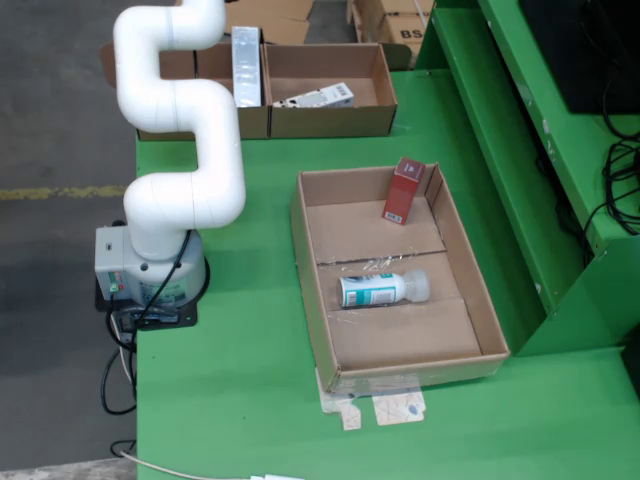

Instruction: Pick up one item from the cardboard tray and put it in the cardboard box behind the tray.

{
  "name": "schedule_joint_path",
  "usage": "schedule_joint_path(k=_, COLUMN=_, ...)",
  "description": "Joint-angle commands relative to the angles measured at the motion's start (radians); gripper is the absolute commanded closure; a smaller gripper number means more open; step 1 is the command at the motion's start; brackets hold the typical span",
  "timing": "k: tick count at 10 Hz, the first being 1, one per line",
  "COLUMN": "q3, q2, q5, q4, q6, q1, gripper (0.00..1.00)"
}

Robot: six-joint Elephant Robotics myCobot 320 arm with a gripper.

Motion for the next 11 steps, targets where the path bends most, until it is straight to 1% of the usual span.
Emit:
schedule_joint_path(k=1, q3=0.026, q2=0.331, q5=-0.034, q4=-0.636, q6=0.238, q1=-0.083, gripper=0.0)
schedule_joint_path(k=2, q3=0.026, q2=0.42, q5=0.026, q4=-0.857, q6=0.354, q1=-0.106, gripper=0.0)
schedule_joint_path(k=3, q3=0.026, q2=0.42, q5=0.026, q4=-0.857, q6=0.354, q1=-0.106, gripper=0.0)
schedule_joint_path(k=4, q3=0.026, q2=0.59, q5=0.153, q4=-1.294, q6=0.551, q1=-0.183, gripper=0.0)
schedule_joint_path(k=5, q3=0.026, q2=0.59, q5=0.153, q4=-1.294, q6=0.551, q1=-0.183, gripper=0.0)
schedule_joint_path(k=6, q3=-0.462, q2=0.949, q5=0.221, q4=-1.303, q6=0.635, q1=-0.271, gripper=0.0)
schedule_joint_path(k=7, q3=-0.462, q2=0.949, q5=0.221, q4=-1.303, q6=0.635, q1=-0.271, gripper=0.0)
schedule_joint_path(k=8, q3=-0.892, q2=1.26, q5=0.252, q4=-1.149, q6=0.587, q1=-0.395, gripper=0.0)
schedule_joint_path(k=9, q3=-0.892, q2=1.26, q5=0.252, q4=-1.149, q6=0.587, q1=-0.395, gripper=0.0)
schedule_joint_path(k=10, q3=-1.1, q2=1.457, q5=0.279, q4=-1.117, q6=0.549, q1=-0.507, gripper=0.0)
schedule_joint_path(k=11, q3=-1.1, q2=1.457, q5=0.279, q4=-1.117, q6=0.549, q1=-0.507, gripper=0.0)
